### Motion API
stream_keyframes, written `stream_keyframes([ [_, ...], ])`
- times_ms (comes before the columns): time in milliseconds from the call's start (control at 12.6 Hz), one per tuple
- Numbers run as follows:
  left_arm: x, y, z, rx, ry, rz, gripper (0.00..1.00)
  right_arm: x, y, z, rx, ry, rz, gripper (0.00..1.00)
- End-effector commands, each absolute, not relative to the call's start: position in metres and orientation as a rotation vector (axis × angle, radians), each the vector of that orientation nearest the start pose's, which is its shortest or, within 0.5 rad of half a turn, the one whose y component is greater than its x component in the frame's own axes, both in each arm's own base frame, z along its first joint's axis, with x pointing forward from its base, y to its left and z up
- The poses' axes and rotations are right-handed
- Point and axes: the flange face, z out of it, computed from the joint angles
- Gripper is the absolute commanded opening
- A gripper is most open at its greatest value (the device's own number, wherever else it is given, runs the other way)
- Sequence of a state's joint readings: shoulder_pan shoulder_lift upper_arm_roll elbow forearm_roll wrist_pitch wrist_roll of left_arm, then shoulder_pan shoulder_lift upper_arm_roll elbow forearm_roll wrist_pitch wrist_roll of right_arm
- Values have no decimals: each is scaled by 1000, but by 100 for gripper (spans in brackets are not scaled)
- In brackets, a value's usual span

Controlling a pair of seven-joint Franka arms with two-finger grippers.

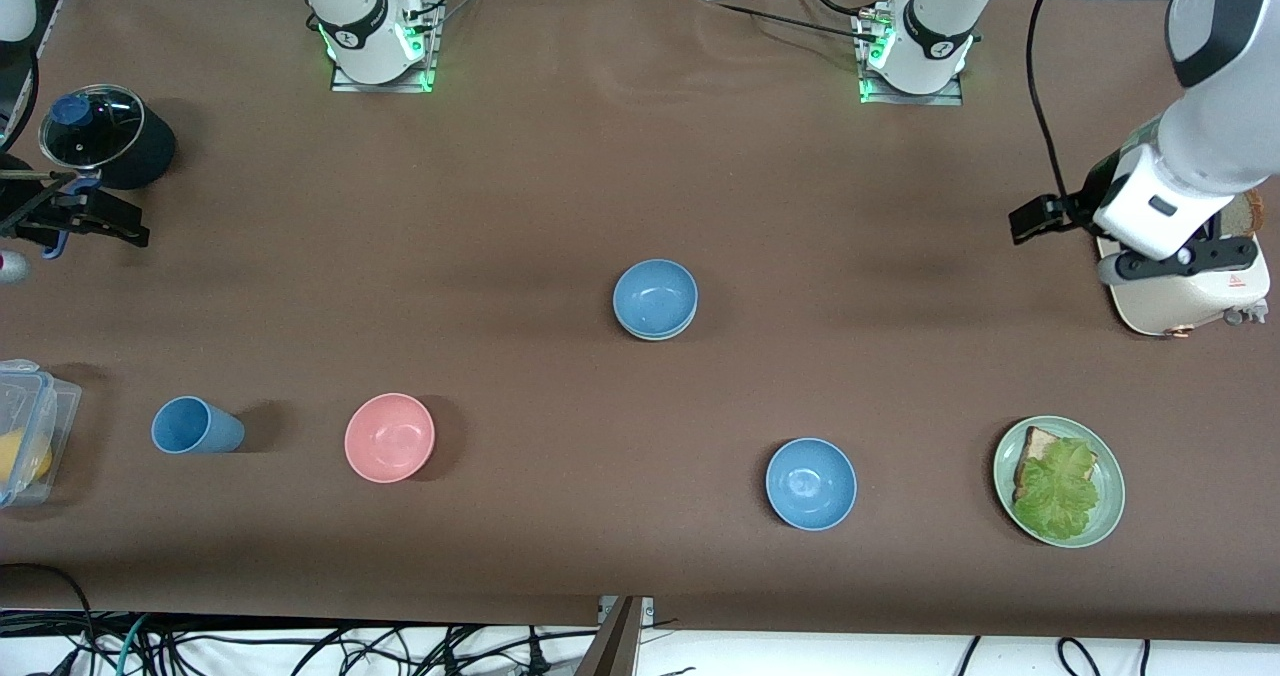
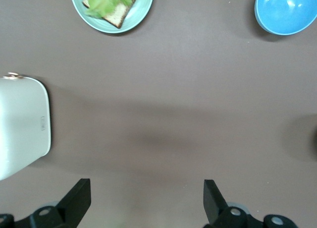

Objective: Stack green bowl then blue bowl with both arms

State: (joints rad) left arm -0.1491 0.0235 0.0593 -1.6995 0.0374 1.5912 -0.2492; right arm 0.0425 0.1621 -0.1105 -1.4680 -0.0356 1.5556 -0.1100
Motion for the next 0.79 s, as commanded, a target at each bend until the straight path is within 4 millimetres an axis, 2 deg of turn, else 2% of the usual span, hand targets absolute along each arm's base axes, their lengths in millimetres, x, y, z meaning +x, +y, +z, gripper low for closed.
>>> stream_keyframes([
  [0, 533, -39, 559, -3041, -231, 202, 100, 596, -38, 580, -3187, -80, 126, 100],
  [237, 541, -42, 562, -3043, -235, 193, 100, 596, -37, 582, -3187, -85, 121, 100],
  [475, 541, -41, 562, -3043, -237, 195, 100, 596, -37, 581, -3187, -85, 124, 100],
  [712, 541, -33, 561, -3043, -263, 199, 100, 596, -37, 581, -3189, -85, 124, 100],
])
